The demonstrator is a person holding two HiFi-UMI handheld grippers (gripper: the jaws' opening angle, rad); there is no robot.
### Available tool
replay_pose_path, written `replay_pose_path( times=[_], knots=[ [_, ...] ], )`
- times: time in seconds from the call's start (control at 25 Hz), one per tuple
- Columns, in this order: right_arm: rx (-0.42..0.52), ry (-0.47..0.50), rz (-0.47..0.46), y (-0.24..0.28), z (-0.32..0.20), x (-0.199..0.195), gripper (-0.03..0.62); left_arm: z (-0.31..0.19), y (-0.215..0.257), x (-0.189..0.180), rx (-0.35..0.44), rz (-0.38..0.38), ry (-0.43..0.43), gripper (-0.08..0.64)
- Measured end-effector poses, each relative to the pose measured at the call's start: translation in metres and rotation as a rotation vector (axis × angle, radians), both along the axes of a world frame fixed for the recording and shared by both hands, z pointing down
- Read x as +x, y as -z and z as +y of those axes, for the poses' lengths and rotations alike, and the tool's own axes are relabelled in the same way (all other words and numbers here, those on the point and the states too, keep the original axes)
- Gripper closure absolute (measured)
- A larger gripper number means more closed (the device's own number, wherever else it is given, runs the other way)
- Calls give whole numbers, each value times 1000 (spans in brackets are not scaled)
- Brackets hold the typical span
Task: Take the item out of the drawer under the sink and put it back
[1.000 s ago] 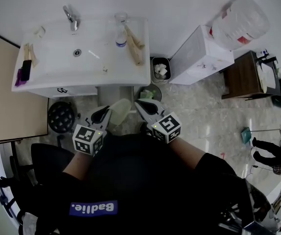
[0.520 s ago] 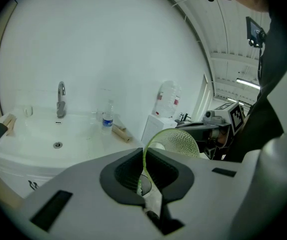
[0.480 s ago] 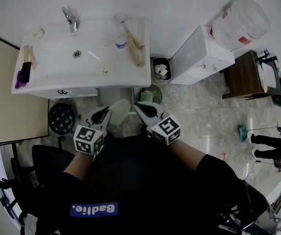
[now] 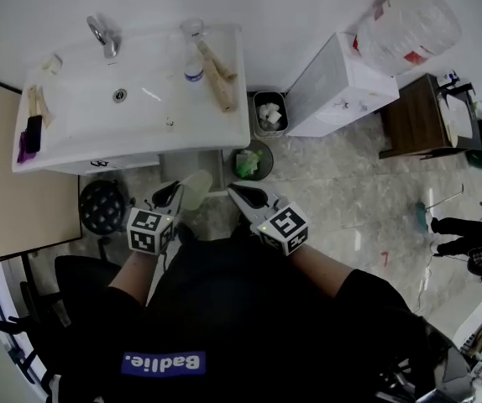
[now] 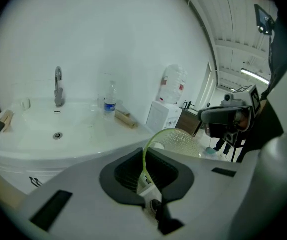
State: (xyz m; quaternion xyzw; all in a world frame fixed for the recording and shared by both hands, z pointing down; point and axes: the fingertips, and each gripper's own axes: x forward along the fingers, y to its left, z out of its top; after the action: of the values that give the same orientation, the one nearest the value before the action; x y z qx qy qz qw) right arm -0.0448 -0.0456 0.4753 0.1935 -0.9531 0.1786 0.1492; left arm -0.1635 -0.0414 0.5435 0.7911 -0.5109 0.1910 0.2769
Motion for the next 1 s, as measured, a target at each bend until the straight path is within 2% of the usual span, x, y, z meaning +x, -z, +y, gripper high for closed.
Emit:
replay_pose_path(
  times=[0.48, 0.84, 1.0],
  knots=[
    [-65, -96, 37, -28, -7, 58, 591, -34, -107, 1, -193, -102, 1, 537],
    [-124, -156, 70, -53, -8, 99, 591, -49, -171, 0, -298, -170, 12, 537],
    [-144, -145, 86, -62, -5, 105, 591, -55, -201, 1, -341, -201, 19, 538]
  ],
)
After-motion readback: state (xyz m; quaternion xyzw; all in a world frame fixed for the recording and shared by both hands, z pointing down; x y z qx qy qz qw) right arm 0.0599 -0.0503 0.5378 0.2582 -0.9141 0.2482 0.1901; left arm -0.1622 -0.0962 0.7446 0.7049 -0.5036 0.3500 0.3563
